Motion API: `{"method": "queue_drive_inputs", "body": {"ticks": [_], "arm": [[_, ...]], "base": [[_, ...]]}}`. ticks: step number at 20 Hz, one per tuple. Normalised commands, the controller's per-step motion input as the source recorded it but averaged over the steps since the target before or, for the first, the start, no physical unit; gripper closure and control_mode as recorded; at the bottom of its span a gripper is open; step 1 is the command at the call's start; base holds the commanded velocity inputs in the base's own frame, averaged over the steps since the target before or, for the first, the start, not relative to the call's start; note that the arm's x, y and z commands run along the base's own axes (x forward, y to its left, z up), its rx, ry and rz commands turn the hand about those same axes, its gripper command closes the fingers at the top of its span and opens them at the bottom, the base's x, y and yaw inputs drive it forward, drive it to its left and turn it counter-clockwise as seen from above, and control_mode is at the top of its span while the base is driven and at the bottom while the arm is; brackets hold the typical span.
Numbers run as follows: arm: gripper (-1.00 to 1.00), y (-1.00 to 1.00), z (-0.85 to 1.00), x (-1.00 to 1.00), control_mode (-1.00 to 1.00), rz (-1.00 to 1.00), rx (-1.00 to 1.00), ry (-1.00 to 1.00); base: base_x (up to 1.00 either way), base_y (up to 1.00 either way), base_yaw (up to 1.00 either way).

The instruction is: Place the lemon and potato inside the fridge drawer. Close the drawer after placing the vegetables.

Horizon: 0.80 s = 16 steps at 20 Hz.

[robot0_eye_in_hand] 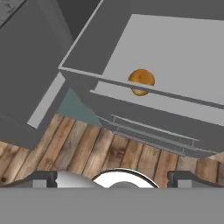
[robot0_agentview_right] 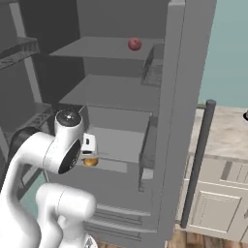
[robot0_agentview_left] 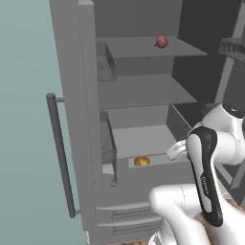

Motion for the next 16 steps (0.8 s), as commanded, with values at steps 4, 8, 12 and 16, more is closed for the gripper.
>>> {"method": "queue_drive_inputs", "body": {"ticks": [4, 8, 12, 16], "arm": [[-1.00, 0.00, 0.00, 0.00, 1.00, 0.00, 0.00, 0.00], [-1.00, 0.00, 0.00, 0.00, 1.00, 0.00, 0.00, 0.00], [-1.00, 0.00, 0.00, 0.00, 1.00, 0.00, 0.00, 0.00], [-1.00, 0.00, 0.00, 0.00, 1.00, 0.00, 0.00, 0.00]], "base": [[-1.00, -0.32, -0.08], [-1.00, -0.60, -0.09], [-0.51, -0.96, -0.10], [0.14, -1.00, -0.03]]}}
